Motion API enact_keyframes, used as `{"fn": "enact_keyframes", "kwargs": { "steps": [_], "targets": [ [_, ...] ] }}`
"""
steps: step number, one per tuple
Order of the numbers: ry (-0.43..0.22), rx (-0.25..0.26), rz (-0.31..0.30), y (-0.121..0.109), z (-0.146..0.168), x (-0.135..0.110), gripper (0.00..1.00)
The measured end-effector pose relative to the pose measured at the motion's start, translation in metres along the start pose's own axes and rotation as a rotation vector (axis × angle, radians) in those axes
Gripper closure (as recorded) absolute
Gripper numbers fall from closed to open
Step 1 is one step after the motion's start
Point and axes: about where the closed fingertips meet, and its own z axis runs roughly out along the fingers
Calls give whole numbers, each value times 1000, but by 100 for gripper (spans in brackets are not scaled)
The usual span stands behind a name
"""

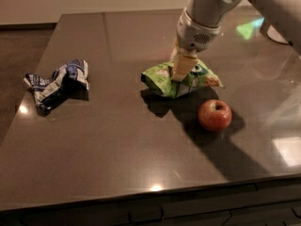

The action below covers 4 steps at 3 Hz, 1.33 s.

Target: Move green rice chip bag near apple

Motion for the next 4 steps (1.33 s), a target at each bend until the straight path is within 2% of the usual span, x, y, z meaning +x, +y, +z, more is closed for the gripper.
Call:
{"fn": "enact_keyframes", "kwargs": {
  "steps": [1,2,4],
  "targets": [
    [-26,1,12,9,-5,16,82],
    [-54,-5,22,15,-8,30,58],
    [-96,-11,23,22,-6,41,12]
  ]
}}
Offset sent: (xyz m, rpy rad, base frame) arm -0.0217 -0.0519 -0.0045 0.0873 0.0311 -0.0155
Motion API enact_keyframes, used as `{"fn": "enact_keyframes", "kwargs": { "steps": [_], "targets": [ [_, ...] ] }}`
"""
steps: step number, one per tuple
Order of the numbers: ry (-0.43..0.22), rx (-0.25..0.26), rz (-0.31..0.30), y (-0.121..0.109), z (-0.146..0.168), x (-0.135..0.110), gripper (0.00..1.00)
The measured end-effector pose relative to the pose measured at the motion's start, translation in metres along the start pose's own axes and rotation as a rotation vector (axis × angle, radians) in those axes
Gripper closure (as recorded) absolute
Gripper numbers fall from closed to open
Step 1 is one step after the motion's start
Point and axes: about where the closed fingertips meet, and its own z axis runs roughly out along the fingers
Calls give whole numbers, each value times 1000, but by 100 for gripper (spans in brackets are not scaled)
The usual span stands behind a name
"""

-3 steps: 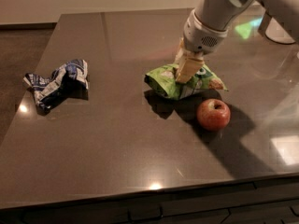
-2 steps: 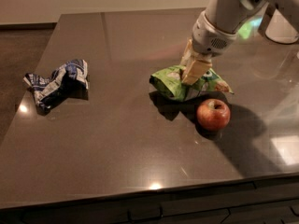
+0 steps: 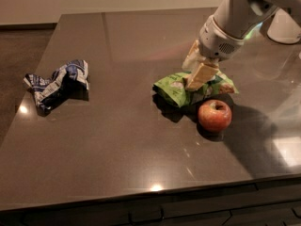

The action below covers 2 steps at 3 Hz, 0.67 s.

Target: Move green rice chip bag near apple

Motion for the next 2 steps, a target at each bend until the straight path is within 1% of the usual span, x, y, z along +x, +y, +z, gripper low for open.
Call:
{"fn": "enact_keyframes", "kwargs": {
  "steps": [1,2],
  "targets": [
    [0,1,-1,-1,1,-1,0],
    [0,1,-1,-1,1,-1,0]
  ]
}}
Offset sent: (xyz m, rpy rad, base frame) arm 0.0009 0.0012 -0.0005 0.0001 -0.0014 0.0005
